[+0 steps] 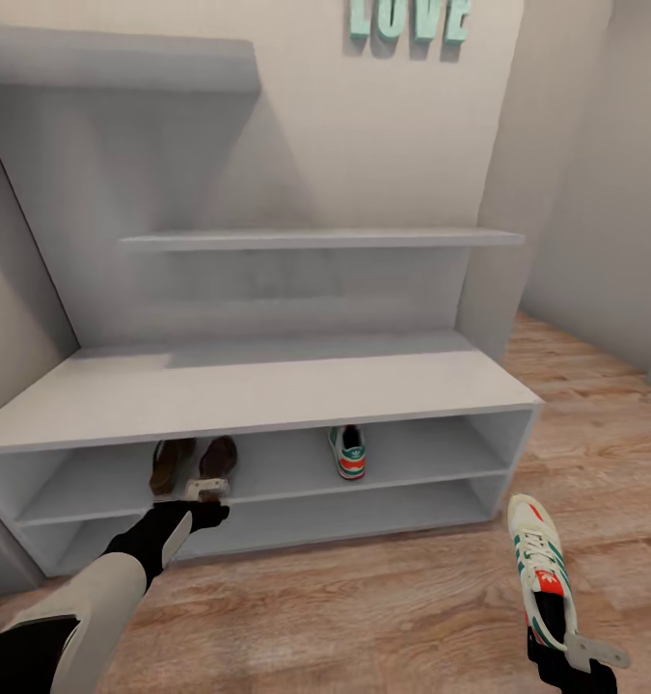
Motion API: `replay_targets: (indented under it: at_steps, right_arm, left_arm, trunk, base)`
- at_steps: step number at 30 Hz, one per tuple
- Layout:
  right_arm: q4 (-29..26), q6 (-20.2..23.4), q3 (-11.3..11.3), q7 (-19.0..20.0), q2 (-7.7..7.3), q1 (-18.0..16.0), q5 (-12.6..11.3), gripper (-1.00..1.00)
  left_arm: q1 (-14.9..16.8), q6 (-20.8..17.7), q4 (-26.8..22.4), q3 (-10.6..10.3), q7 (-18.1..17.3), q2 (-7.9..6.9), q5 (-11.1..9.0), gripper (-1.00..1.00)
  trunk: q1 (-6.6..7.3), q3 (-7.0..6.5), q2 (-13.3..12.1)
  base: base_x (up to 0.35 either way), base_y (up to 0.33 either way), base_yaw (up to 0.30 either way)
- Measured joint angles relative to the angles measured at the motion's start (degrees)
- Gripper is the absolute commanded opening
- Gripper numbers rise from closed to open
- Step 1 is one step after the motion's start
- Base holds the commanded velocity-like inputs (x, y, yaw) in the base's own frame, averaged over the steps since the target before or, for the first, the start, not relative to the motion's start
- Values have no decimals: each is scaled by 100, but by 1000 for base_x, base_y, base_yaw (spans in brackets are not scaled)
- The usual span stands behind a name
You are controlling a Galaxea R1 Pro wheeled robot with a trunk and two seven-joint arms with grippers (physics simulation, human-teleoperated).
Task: Pick up the two gym shoes and the two sandals from the corridor floor and place them onto the hallstand (shoe rack) in the corridor, making sure they are on the rack and not on the floor. Arrange them so the two gym shoes are next to each other and the two sandals are next to each other.
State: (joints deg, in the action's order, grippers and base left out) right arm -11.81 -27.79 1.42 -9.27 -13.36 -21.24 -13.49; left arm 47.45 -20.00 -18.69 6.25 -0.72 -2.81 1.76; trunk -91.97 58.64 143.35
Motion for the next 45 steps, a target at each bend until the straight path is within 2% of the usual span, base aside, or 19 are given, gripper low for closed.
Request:
replay_targets:
  at_steps: [5, 7, 9, 11, 19, 22, 28, 32, 33, 34, 36, 39, 45]
  right_arm:
    - [0, 0, 0, 0, 0, 0, 0, -100]
    - [1, 0, 0, 0, 0, 0, 0, -100]
    - [2, 0, 1, 0, 0, 0, 0, -100]
    - [2, 0, 1, 0, 0, 0, -1, -100]
    - [2, -2, 0, 0, 0, 0, -1, -100]
    - [2, -5, 1, 1, 3, 0, -1, -100]
    - [1, -7, -2, 1, 8, 0, 1, -100]
    - [15, -17, -2, 12, 5, 0, 6, -100]
    - [170, -23, 3, 23, 1, 3, -7, -100]
    - [316, -27, 4, 30, 6, 2, -5, -100]
    - [326, -26, 16, 36, 8, 0, 9, -100]
    - [327, -27, 14, 26, 11, 0, -3, -100]
    - [327, -29, 14, 22, 10, 0, -8, -100]
  left_arm:
    - [-10, 8, 0, -7, 0, 0, 0, 100]
    - [-34, 109, 7, -8, -4, -2, 0, 100]
    - [-72, 397, 25, -4, -16, -17, 4, 100]
    - [-261, 756, 44, -3, -52, -68, -4, 100]
    - [-976, 1609, 40, 2, -110, -185, -36, 100]
    - [-1188, 1861, 44, 2, -124, -199, -39, 100]
    - [-1754, 2688, 51, 1, -147, -212, -45, 100]
    - [-2034, 2951, 46, -1, -171, -213, -44, 100]
    - [-2316, 3208, 27, 1, -310, -229, -42, 100]
    - [-2698, 3660, 77, 125, -574, -411, -99, 100]
    - [-2765, 3727, 88, 166, -675, -476, -193, 100]
    - [-2979, 3787, 56, 247, -1003, -630, -504, 100]
    - [-3019, 3800, 39, 262, -1315, -700, -624, 100]
  trunk:
    - [0, 0, 0]
    - [0, 0, 0]
    - [0, 0, 0]
    - [0, 1, 0]
    - [0, 1, 0]
    - [1, 1, 0]
    - [3, 1, 0]
    - [3, 1, 0]
    - [3, 1, 0]
    - [2, 1, 0]
    - [3, 0, 0]
    - [3, 0, 0]
    - [3, 0, 0]
  base:
    - [-281, -203, 0]
    - [-280, -205, 0]
    - [-280, -205, 0]
    - [-280, -206, 0]
    - [-270, -202, 0]
    - [-167, -167, 0]
    - [-50, -99, 0]
    - [-8, -21, 0]
    - [0, 0, 0]
    - [0, 0, 0]
    - [0, 0, 0]
    - [0, -17, 0]
    - [0, -173, 0]
